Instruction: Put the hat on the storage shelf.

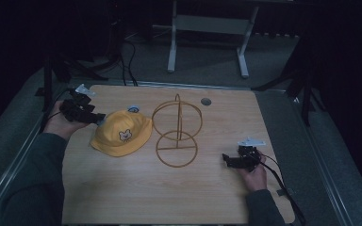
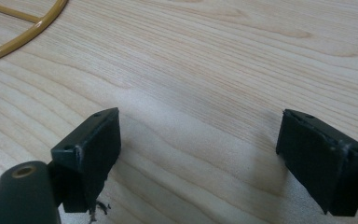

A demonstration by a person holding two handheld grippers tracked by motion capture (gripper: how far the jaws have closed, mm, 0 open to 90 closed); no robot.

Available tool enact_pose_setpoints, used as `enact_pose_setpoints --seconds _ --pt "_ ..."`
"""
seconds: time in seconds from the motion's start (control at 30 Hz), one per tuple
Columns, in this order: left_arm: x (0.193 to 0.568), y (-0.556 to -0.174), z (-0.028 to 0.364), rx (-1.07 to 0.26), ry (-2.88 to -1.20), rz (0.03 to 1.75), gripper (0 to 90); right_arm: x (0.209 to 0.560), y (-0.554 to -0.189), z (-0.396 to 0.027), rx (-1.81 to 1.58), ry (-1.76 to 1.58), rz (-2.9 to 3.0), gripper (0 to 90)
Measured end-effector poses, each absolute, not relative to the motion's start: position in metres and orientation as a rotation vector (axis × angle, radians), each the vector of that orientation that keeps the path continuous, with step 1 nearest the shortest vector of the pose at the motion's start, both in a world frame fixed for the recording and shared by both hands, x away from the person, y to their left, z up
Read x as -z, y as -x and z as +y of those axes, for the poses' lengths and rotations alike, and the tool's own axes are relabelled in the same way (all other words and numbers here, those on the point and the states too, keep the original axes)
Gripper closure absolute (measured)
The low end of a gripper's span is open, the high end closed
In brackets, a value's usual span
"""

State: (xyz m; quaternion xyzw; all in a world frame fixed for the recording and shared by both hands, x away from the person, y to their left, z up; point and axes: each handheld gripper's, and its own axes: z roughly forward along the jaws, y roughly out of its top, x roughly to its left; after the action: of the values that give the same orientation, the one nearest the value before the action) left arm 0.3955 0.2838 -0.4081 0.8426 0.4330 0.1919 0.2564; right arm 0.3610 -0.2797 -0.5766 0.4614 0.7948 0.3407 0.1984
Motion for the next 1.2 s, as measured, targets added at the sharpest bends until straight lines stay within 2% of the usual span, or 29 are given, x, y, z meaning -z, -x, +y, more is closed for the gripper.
enact_pose_setpoints --seconds 1.2 --pt "0.397 -0.408 0.26 -0.478 -2.427 1.102 47.9 0.577 -0.361 -0.28 -0.953 -1.29 2.225 13.7"
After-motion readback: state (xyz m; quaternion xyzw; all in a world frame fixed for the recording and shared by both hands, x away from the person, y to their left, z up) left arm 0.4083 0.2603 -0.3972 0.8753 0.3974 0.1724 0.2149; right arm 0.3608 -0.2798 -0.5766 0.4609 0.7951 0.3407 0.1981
